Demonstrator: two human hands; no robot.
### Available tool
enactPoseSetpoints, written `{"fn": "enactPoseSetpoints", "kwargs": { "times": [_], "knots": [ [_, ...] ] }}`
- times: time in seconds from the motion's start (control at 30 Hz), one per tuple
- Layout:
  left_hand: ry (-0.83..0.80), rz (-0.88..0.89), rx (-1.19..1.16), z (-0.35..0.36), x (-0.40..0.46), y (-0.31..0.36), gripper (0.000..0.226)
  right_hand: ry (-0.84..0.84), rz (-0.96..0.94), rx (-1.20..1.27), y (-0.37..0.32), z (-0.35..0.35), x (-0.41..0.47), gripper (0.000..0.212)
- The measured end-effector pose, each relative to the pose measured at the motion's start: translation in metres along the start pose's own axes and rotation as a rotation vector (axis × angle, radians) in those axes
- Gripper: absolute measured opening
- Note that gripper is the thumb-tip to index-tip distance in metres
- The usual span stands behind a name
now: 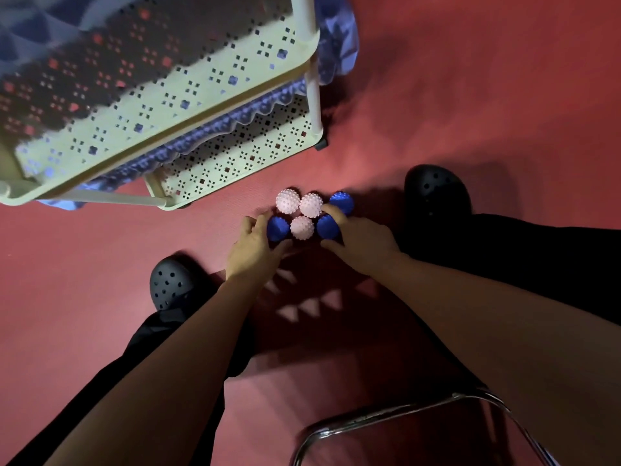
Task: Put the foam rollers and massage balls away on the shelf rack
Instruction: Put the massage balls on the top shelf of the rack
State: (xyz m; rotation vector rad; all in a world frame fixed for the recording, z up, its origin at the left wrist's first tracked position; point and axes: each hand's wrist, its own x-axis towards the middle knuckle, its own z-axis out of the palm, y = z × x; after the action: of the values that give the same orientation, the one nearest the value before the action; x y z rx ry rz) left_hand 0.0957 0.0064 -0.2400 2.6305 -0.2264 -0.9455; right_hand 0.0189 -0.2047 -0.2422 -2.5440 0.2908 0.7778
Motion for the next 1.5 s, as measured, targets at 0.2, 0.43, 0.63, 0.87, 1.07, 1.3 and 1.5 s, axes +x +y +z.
{"fn": "enactPoseSetpoints", "kwargs": {
  "times": [0.2,0.43,0.63,0.87,1.07,1.3,1.5],
  "knots": [
    [0.037,-0.045,-0.065,0.005,-0.001,-0.003,0.058,0.011,0.066,0.010,-0.002,0.002,0.008,0.060],
    [0.011,-0.111,-0.405,-0.023,-0.031,0.012,0.040,-0.016,0.094,0.487,-0.004,-0.018,-0.021,0.035],
    [-0.009,-0.187,-0.901,-0.087,-0.084,0.061,0.044,0.032,0.173,0.915,-0.031,-0.080,-0.067,0.017],
    [0.034,-0.133,-1.227,-0.187,-0.179,0.129,0.053,0.061,0.135,1.233,-0.089,-0.193,-0.150,0.030],
    [0.126,-0.001,-1.227,-0.268,-0.266,0.173,0.060,0.173,-0.030,1.174,-0.133,-0.274,-0.204,0.088],
    [0.218,0.268,-1.357,-0.363,-0.352,0.213,0.056,0.201,-0.348,1.142,-0.218,-0.394,-0.304,0.045],
    [0.282,0.479,-1.584,-0.434,-0.404,0.232,0.049,0.117,-0.536,1.333,-0.268,-0.472,-0.356,0.030]
  ]
}}
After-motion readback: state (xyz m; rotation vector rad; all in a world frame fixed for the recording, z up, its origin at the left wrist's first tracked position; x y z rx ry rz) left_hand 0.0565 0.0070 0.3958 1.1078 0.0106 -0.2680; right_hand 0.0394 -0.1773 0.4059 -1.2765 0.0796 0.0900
